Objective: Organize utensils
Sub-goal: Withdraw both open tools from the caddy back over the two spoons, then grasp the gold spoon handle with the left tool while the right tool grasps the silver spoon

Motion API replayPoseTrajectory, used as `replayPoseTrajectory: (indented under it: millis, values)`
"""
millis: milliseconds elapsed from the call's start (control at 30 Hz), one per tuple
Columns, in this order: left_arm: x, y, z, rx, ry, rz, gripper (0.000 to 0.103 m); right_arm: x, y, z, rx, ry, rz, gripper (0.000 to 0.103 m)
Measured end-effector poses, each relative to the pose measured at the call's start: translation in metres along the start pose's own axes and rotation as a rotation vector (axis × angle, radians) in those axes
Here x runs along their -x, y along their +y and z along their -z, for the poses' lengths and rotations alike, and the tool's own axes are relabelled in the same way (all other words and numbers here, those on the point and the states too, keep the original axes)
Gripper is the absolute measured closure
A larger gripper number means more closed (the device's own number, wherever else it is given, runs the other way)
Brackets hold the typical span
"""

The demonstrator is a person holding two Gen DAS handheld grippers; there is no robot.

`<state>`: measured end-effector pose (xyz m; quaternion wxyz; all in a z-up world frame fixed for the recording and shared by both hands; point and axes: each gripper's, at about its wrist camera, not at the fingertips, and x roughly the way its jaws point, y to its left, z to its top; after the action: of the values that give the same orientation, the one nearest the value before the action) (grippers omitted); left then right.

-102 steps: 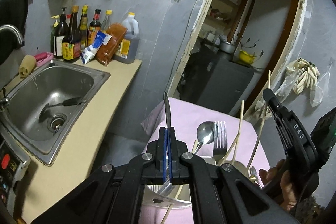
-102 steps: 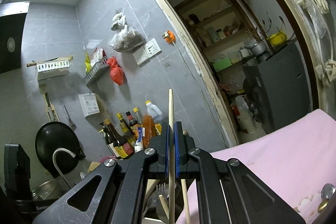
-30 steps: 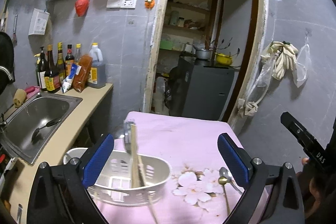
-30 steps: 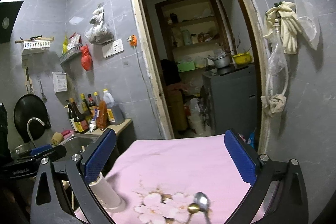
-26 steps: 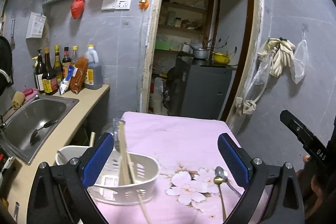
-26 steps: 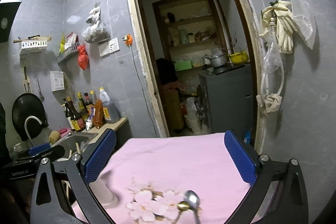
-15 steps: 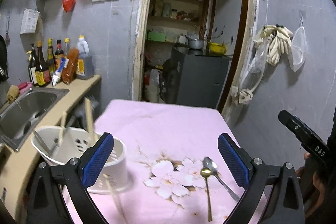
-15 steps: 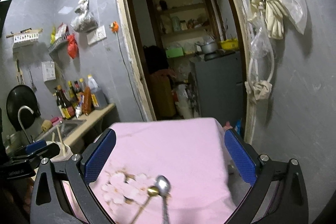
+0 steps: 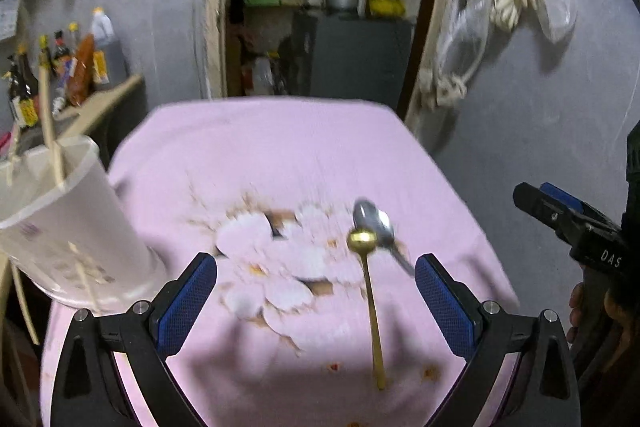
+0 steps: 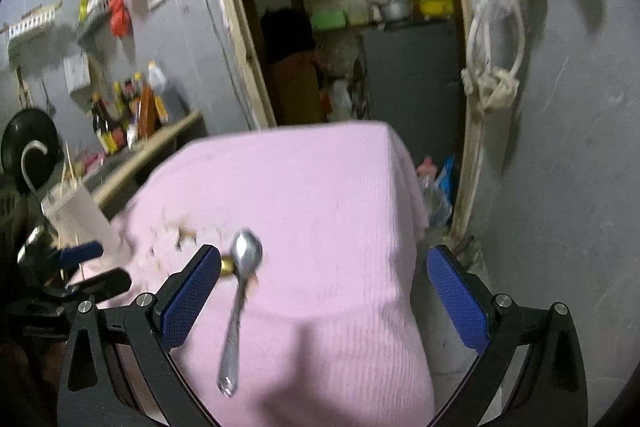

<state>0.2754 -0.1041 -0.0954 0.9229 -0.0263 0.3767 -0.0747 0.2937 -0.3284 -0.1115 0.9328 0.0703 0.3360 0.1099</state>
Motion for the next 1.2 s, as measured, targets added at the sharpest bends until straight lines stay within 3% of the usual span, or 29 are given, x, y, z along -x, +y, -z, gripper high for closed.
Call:
replayPoseTrajectory:
  millis: [200,567,767,1000,1200]
  values:
    - [-0.026,0.005,0.009,0.035,0.099,0.031,0.003,-0.016,0.008,0.023,0.06,0.096,-0.014,0.002]
    - [-0.032,0.018,0.012,0.089,0.117,0.055,0.006,-0.05,0.037,0.029,0.185,0.239,-0.045,0.002]
    - [-0.037,0.021,0.012,0.107,0.134,0.068,0.014,-0.057,0.043,0.029,0.205,0.274,0.002,0.002]
    - [-0.045,0.011,0.011,0.086,0.165,0.125,0.035,-0.051,0.022,0.03,0.119,0.268,0.102,0.004]
    - [-0.057,-0.007,0.009,0.033,0.206,0.179,0.055,-0.046,0.012,0.033,0.096,0.263,0.075,0.029]
